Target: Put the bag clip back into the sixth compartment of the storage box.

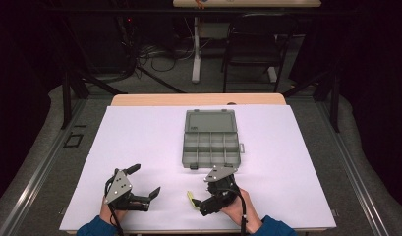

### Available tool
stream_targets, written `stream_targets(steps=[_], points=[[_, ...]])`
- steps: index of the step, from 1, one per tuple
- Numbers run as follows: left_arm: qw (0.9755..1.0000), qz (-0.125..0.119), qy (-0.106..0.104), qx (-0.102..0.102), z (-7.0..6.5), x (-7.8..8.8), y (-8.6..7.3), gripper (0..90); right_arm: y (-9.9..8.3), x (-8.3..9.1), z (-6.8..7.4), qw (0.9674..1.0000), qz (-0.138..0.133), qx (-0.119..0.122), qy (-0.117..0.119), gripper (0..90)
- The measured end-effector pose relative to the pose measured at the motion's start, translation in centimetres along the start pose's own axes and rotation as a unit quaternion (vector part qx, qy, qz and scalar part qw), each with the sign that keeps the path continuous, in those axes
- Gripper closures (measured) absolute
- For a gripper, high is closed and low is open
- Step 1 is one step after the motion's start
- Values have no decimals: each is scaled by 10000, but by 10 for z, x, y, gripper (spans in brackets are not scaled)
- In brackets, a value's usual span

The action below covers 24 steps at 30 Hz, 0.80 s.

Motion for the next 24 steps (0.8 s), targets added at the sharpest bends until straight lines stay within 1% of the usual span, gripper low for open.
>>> stream_targets(steps=[4,5,7,10,11,12,14,15,16,17,18,20,21,22,24], points=[[10000,-11,0,8,0,0,0,0,1,-3,3,10000,78,44,-13,0],[10000,-9,-2,14,0,0,0,0,2,-5,4,9999,133,51,-42,0],[10000,-8,-3,4,0,0,0,0,3,-6,5,9999,146,57,-45,0],[10000,-2,-5,-2,0,0,0,0,5,-11,10,9995,284,131,-73,0],[10000,-5,-3,-3,0,0,0,0,5,-11,10,9995,284,131,-73,0],[10000,-7,-3,2,0,0,0,0,5,-14,12,9991,359,195,-90,5],[10000,-5,-2,15,0,0,0,0,5,-15,13,9990,389,212,-88,10],[10000,-6,-1,8,0,0,0,0,6,-18,16,9986,449,236,-113,75],[10000,-7,2,9,0,0,0,0,6,-18,16,9986,449,236,-113,75],[10000,-7,5,6,0,0,0,0,7,-19,19,9982,492,312,-105,127],[10000,-10,7,6,0,0,0,0,8,-20,20,9981,509,324,-120,147],[10000,-12,7,-3,0,0,0,0,8,-21,22,9979,518,370,-113,154],[10000,-9,13,-5,0,0,0,0,8,-22,24,9976,554,391,-108,180],[10000,-12,14,-5,0,0,0,0,9,-25,27,9972,594,432,-150,231],[10000,-11,16,-7,0,0,0,0,9,-26,28,9970,616,450,-156,248]])
Point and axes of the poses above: each handheld gripper's, and its own axes: x roughly backward along the jaws, y roughly out of its top, z roughly to its left, the point moved 4 cm from there along -x, roughly forward along the jaws, and after that the axes turned 9 degrees about -y, right-handed, at the moved point
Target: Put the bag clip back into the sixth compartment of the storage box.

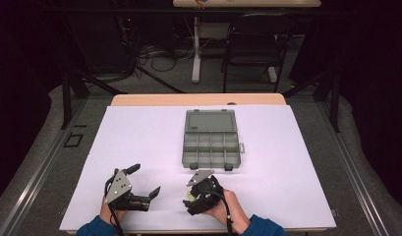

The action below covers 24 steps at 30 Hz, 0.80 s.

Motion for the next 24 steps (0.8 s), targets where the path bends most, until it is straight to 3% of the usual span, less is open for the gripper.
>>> stream_targets(steps=[2,13,24], points=[[10000,8,-5,3,0,0,0,0,0,-3,3,10000,73,-1,-11,330],[10000,-26,-43,-9,-1,1,1,0,-3,-8,5,9995,269,-62,134,574],[10000,-17,-41,-19,-1,2,1,0,-4,-13,9,9992,331,-69,202,724]])
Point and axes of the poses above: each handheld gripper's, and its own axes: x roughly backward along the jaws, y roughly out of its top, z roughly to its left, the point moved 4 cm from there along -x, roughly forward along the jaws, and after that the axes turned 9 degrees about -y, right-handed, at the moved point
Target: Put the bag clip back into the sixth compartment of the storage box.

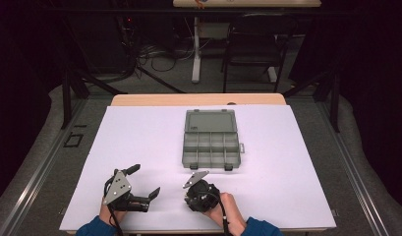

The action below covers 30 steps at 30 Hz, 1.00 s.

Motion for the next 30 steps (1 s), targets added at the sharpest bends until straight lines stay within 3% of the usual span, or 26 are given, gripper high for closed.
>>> stream_targets(steps=[10,30], points=[[10000,1,9,-8,0,0,0,0,-1,0,0,10000,6,-46,48,794],[10000,5,22,-44,-1,1,0,0,-1,3,-1,9999,-127,31,110,803]])
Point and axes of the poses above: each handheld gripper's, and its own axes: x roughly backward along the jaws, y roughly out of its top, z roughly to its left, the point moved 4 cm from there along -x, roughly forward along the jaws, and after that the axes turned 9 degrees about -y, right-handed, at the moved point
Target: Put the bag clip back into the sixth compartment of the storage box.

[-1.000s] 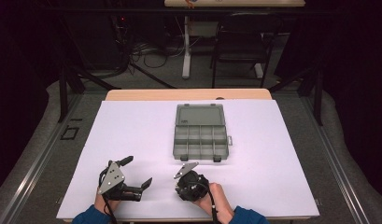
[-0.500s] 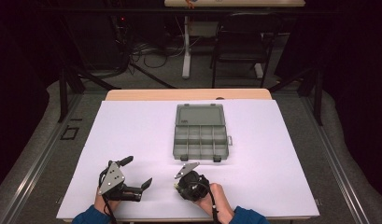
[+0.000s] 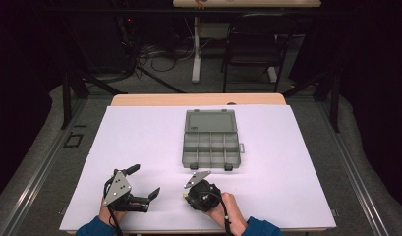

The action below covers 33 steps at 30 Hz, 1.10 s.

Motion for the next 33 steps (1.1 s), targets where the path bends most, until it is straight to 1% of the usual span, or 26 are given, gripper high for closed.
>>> stream_targets(steps=[4,15,20,33], points=[[10000,-4,-5,0,0,0,0,0,0,1,-1,10000,2,-30,-15,803],[10000,15,-7,3,0,0,0,0,-1,3,-6,10000,-20,15,-84,803],[10000,13,-7,2,0,0,0,0,-1,5,-9,9999,-67,-27,-125,803],[10000,25,13,0,0,0,0,0,-1,8,-16,9998,-135,-48,-135,803]])
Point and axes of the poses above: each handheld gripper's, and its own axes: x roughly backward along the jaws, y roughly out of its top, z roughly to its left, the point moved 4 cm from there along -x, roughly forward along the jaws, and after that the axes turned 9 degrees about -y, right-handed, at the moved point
